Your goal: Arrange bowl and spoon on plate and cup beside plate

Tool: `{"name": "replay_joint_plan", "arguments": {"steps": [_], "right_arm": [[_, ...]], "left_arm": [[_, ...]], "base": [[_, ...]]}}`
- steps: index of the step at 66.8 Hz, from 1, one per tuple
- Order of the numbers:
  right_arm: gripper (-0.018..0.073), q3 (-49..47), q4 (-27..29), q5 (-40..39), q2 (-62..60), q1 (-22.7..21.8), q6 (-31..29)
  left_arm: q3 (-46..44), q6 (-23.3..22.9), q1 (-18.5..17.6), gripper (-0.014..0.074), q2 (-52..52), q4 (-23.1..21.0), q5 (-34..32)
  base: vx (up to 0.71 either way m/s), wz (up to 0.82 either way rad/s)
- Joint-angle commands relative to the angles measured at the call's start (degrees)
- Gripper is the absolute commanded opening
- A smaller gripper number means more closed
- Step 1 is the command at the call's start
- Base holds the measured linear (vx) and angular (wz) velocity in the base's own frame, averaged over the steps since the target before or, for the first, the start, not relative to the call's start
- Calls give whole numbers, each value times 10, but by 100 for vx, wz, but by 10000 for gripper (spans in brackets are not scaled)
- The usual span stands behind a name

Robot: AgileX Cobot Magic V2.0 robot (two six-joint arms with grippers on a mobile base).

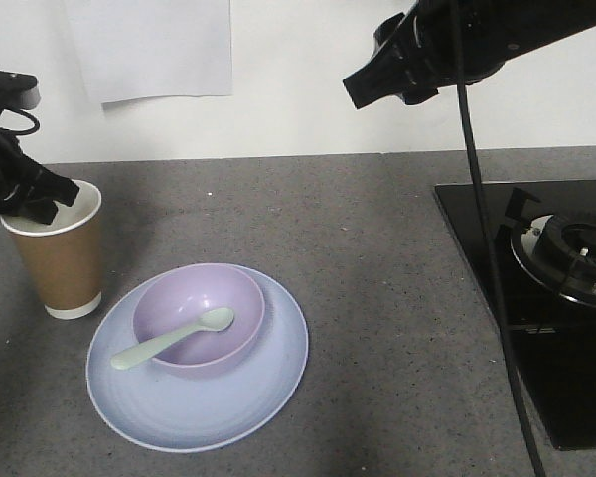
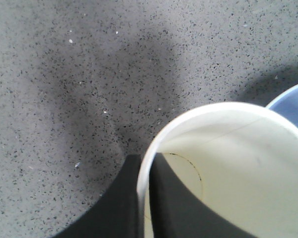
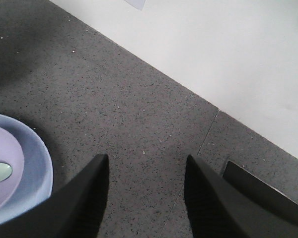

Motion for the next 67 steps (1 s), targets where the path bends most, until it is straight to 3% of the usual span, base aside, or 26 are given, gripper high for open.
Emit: {"name": "replay_joint_plan", "arguments": {"steps": [1, 20, 43, 67], "right_arm": [[346, -17, -7, -30, -21, -1, -5], [346, -17, -8, -30, -21, -1, -6], [346, -17, -9, -30, -21, -1, -6], [346, -17, -7, -30, -21, -1, -6]], "left_arm": [[2, 2, -3, 4, -27, -9, -39], [72, 18, -3, 4, -46, -11, -101], [84, 16, -3, 13, -57, -24, -102], [84, 12, -3, 191, -80, -24, -86]], "base": [[0, 0], [0, 0], [0, 0], [0, 0]]}}
